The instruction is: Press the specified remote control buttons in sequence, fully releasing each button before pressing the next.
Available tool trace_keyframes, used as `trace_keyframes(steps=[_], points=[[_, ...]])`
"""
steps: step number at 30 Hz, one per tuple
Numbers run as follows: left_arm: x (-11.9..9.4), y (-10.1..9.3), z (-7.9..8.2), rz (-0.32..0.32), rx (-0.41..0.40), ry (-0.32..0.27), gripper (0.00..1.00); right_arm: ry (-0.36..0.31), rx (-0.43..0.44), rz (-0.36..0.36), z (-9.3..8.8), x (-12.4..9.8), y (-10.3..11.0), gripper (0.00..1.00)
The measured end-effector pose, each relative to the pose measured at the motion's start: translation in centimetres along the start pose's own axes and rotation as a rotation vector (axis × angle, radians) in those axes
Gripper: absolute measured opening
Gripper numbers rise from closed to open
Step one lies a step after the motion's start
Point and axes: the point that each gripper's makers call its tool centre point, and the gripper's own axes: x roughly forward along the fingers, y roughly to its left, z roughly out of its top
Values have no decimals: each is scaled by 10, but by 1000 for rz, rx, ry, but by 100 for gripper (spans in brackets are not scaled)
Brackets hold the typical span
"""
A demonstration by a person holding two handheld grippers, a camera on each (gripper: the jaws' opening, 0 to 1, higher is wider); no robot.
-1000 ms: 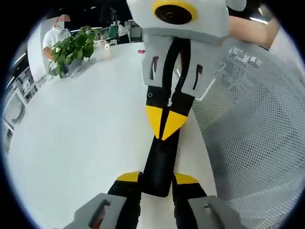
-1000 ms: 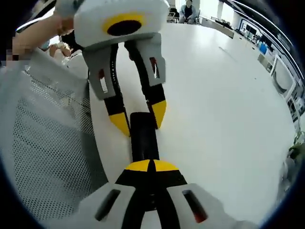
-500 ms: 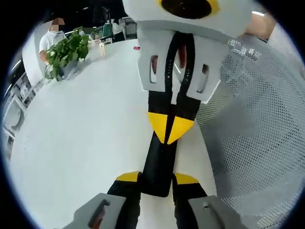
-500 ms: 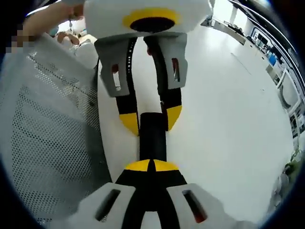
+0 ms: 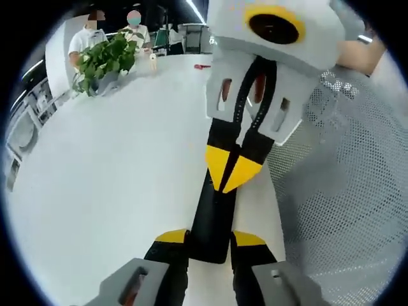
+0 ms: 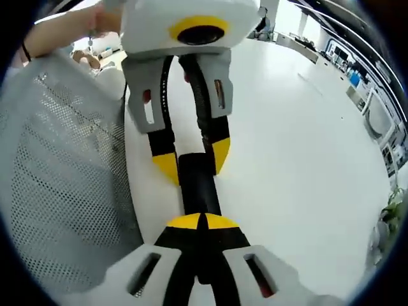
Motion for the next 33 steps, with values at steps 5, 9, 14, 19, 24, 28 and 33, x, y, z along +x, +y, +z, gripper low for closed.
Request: trace_keyframes(steps=[5, 9, 14, 19, 24, 28, 33], points=[[1, 1, 0, 33, -29, 19, 24, 11, -18, -27, 1, 0, -3, 0], [0, 1, -2, 37, 15, -18, 24, 22, -43, -52, -1, 0, -8, 0], [0, 1, -2, 22, 41, -55, 24, 44, -9, -62, -1, 0, -8, 0], [0, 1, -1, 8, 52, -79, 24, -2, 169, -47, -1, 1, -13, 0], [0, 1, 0, 2, 60, -68, 24, 39, 89, -53, 0, 3, -13, 0], [0, 1, 0, -7, 49, -86, 24, 30, 48, -54, 0, 2, -13, 0], [0, 2, 0, -19, 30, -98, 24, 0, 53, -38, -1, 1, -12, 0]])
